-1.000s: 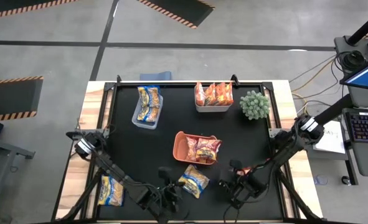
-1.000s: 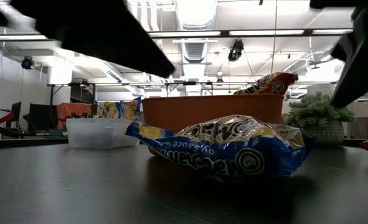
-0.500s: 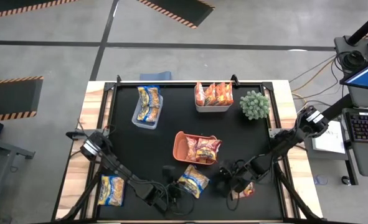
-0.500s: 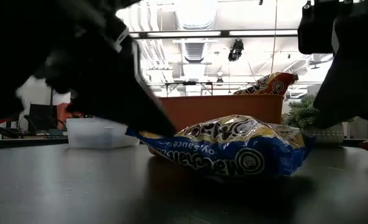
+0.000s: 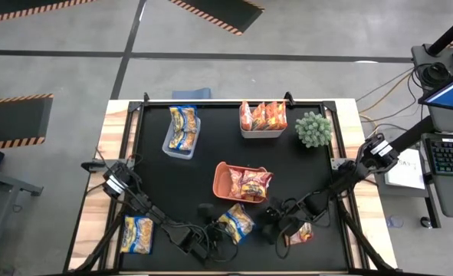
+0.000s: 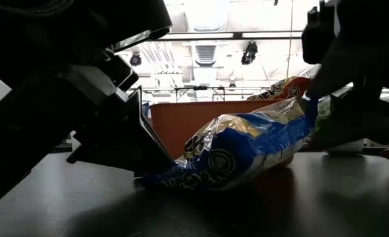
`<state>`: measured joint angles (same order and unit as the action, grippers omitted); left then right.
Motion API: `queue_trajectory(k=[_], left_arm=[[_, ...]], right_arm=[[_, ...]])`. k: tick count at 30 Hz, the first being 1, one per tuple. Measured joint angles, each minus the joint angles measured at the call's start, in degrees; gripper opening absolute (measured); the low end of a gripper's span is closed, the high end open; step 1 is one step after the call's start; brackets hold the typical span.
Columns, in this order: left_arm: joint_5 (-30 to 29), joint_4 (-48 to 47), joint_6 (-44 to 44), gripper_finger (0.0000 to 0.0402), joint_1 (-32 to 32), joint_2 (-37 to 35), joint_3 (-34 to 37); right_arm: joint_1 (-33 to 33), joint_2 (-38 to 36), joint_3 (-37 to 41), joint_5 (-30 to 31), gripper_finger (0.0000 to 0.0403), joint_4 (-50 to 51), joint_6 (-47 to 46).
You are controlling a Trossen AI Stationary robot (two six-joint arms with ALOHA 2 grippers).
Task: Sort Maruchan noodles
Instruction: Put the right blue noodle packet into the transparent bin
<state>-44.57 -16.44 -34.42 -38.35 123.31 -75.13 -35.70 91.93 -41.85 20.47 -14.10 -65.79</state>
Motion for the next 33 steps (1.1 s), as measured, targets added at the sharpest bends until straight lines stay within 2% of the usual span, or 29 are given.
queue_trajectory(k=[7, 10, 21, 33], left_arm=[[0.03, 0.26, -0.42, 0.0000, 0.00, 0.00, 0.04], [0.08, 0.50, -0.63, 0.0000, 0.00, 0.00, 0.07], [0.28, 1.46, -0.84, 0.0000, 0.00, 0.02, 0.07], [0.36, 2.91, -0.84, 0.0000, -0.07, 0.07, 0.28]], right_arm=[[0.20, -1.47, -0.25, -0.09, 0.0327, -0.35, -0.21], [0.25, -0.08, -0.95, 0.79, 0.0323, -0.88, -0.16], [1.83, 6.76, -1.29, 2.20, 0.0305, -13.30, 1.15], [2.38, 7.64, -2.45, 2.20, 0.0297, -14.59, 2.20]])
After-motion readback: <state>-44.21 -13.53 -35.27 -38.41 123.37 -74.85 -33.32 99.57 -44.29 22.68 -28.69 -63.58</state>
